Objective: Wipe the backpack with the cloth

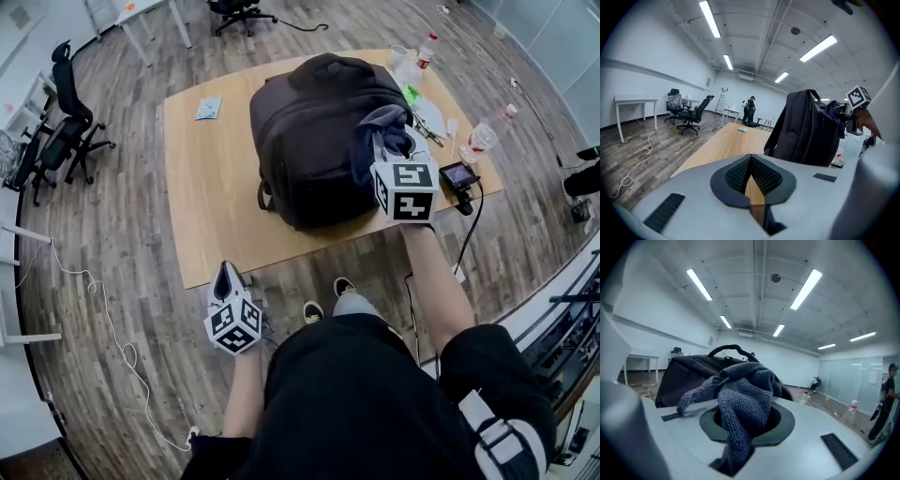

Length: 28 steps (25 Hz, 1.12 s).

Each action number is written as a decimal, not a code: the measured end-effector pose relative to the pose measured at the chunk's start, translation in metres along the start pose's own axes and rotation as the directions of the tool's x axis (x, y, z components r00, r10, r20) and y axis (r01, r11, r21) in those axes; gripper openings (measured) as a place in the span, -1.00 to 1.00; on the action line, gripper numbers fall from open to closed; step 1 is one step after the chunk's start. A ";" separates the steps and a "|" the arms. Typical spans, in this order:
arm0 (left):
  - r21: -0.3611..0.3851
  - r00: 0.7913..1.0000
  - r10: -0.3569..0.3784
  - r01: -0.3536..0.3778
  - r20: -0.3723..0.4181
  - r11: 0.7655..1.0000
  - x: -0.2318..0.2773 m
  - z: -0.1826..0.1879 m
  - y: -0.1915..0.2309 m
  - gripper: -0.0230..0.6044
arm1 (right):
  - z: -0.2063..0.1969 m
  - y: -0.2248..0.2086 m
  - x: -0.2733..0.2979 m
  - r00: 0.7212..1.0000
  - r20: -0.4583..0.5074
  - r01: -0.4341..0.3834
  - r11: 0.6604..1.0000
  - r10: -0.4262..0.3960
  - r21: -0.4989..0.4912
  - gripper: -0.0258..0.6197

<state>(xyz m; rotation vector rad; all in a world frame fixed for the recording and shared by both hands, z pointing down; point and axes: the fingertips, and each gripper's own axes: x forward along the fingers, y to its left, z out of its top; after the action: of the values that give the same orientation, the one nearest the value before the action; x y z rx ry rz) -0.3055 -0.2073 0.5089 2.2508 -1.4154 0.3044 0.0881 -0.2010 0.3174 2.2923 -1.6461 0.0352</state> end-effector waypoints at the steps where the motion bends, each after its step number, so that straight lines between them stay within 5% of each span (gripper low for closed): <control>1: 0.000 1.000 -0.002 0.002 0.002 1.000 0.000 0.001 -0.001 -0.88 | 0.003 0.011 0.007 0.999 -0.010 -0.035 0.999 0.035 0.012 -0.70; 8: -0.012 1.000 0.029 -0.029 -0.011 1.000 -0.010 -0.008 0.010 -0.88 | 0.052 0.148 0.010 0.949 0.008 -0.313 0.945 0.315 -0.094 -0.70; 12: -0.009 0.999 0.033 -0.033 -0.020 0.999 -0.012 -0.012 0.015 -0.88 | 0.053 0.164 -0.001 0.929 0.024 -0.355 0.907 0.370 -0.227 -0.70; 15: -0.004 0.999 0.024 -0.024 -0.023 1.000 -0.009 -0.013 0.011 -0.88 | 0.024 0.157 -0.003 0.912 -0.079 -0.402 0.835 0.403 -0.377 -0.70; 18: 0.006 1.000 0.002 -0.002 -0.022 1.000 -0.005 -0.012 0.000 -0.88 | -0.003 0.133 -0.008 0.926 -0.152 -0.372 0.767 0.345 -0.524 -0.70; 21: 0.014 1.000 -0.020 0.020 -0.024 1.000 -0.002 -0.011 -0.009 -0.88 | -0.020 0.096 -0.011 0.949 -0.184 -0.314 0.754 0.255 -0.577 -0.70; 26: 0.010 1.000 -0.021 0.021 -0.017 1.000 -0.003 -0.009 -0.008 -0.88 | -0.024 0.019 -0.013 0.992 -0.126 -0.073 0.815 0.000 -0.575 -0.70; 28: 0.005 1.000 -0.009 0.009 -0.020 1.000 -0.006 -0.011 -0.003 -0.88 | -0.032 -0.002 -0.022 0.992 -0.100 0.012 0.863 -0.072 -0.504 -0.70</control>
<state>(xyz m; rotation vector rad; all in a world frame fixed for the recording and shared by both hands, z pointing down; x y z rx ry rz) -0.3048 -0.1963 0.5154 2.2514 -1.3952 0.3270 0.0878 -0.1717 0.3426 1.8841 -1.3466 -0.2418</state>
